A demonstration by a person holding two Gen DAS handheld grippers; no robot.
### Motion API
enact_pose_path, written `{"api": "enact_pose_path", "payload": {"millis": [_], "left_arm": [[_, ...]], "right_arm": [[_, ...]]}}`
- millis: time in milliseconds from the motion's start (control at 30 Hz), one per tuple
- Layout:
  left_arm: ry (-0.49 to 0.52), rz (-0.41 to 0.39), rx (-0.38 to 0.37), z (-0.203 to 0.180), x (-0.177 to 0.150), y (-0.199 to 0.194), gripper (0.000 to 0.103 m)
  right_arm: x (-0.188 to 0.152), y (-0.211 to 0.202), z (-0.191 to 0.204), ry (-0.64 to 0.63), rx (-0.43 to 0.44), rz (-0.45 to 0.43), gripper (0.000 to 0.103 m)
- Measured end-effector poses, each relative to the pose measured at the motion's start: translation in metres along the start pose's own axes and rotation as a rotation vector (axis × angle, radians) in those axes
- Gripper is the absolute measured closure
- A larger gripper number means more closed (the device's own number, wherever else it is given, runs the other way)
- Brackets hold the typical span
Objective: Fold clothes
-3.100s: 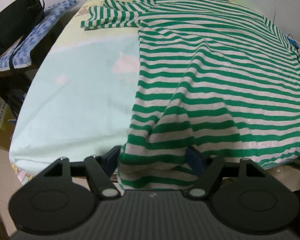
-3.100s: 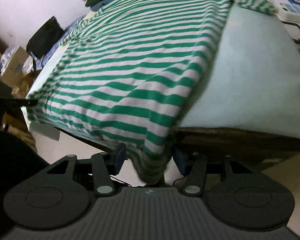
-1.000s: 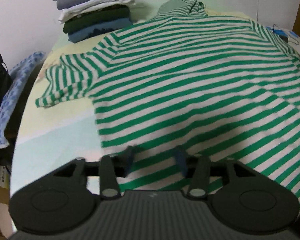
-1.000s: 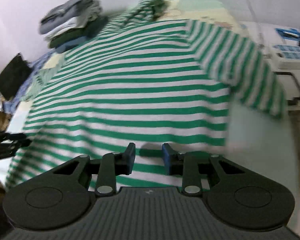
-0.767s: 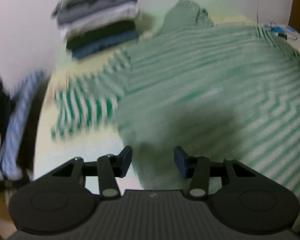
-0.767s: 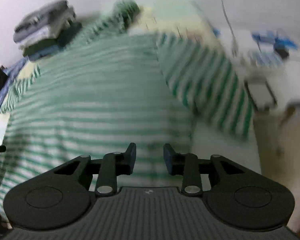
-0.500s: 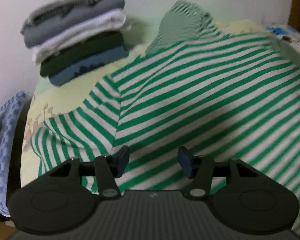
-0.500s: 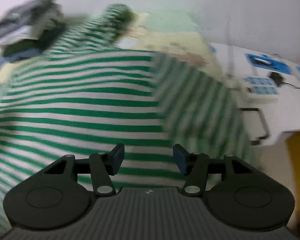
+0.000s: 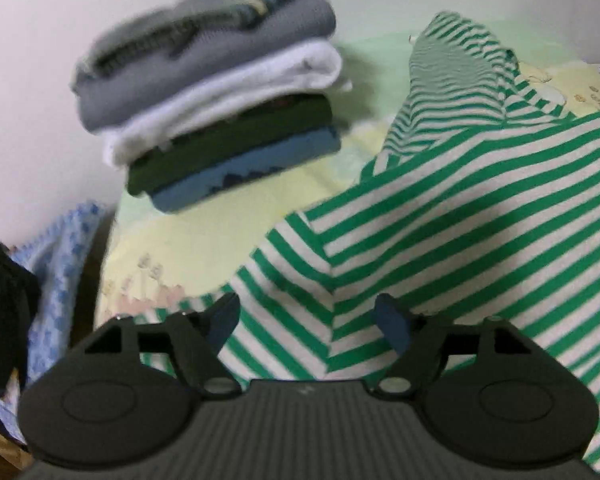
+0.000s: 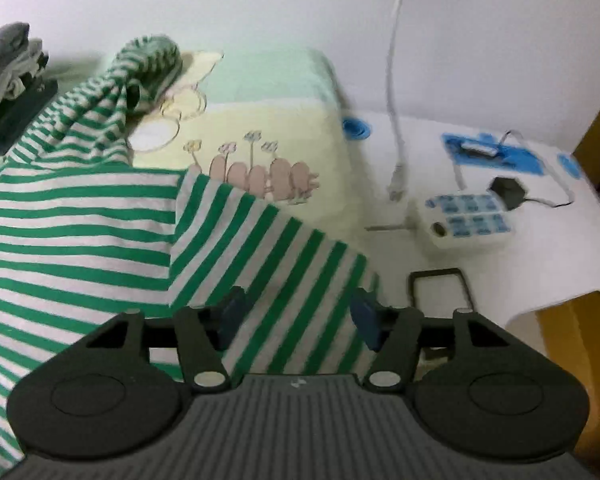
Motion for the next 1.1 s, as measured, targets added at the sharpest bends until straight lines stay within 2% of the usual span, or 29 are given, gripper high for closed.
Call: {"api": "enact_pose_path", "payload": {"millis": [33,100,200,233,300,333,367,500,600,700,833,967,1100], "left_arm": [[-0.019,0.017,-0.002,0.001,-0.001,0.007,0.028],[-0.051,0.027,0.0,0.01,-0.005,0.017,0.021],[-0.064,0.046,0.041,0.027,-0.006,0.024,0.017],[-0.061,0.057,0.052,0.034,-0.003,0.027,0.013],[-0.046,0.075,0.088,0.043,0.003,0.029,0.02],[-0.018,0.086,0.102,0.043,0.008,0.03,0.029],[0.015,0.081,0.101,0.041,0.014,0.028,0.03],[0.169,-0.001,0.077,0.014,0.046,0.008,0.03],[0.177,-0.067,-0.012,-0.012,0.066,-0.005,0.026],[0.161,-0.105,-0.07,-0.038,0.07,-0.006,0.026],[0.118,-0.122,-0.117,-0.062,0.06,-0.005,0.026],[0.058,-0.137,-0.153,-0.081,0.049,-0.01,0.022],[0.008,-0.161,-0.178,-0.095,0.036,-0.019,0.019]], "right_arm": [[0.001,0.007,-0.001,0.006,0.01,0.015,0.045],[0.001,0.017,-0.006,0.014,0.017,0.032,0.053],[0.012,0.024,-0.015,-0.01,0.009,0.049,0.058],[0.018,0.027,-0.018,-0.027,-0.007,0.061,0.058],[0.037,0.03,-0.021,-0.071,-0.067,0.072,0.06],[0.05,0.026,-0.021,-0.083,-0.065,0.063,0.06],[0.063,0.023,-0.021,-0.094,-0.062,0.055,0.06],[0.113,0.006,0.011,-0.15,0.062,0.007,0.058],[0.136,0.01,0.054,-0.206,0.133,-0.027,0.051],[0.15,0.024,0.091,-0.15,0.228,-0.028,0.045],[0.176,0.044,0.119,0.032,0.354,-0.026,0.045],[0.208,0.069,0.13,0.167,0.335,-0.071,0.042],[0.228,0.1,0.136,0.228,0.278,-0.095,0.04]]}}
Point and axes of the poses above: each gripper's, at about its wrist camera, not at the fingertips, and y roughly the way its jaws point, z to its left, x to its top, the point moved 4 cm from there along y, roughly the way its jaws point, and after that the axes turned 2 degrees about -x, right-handed, at the moved point
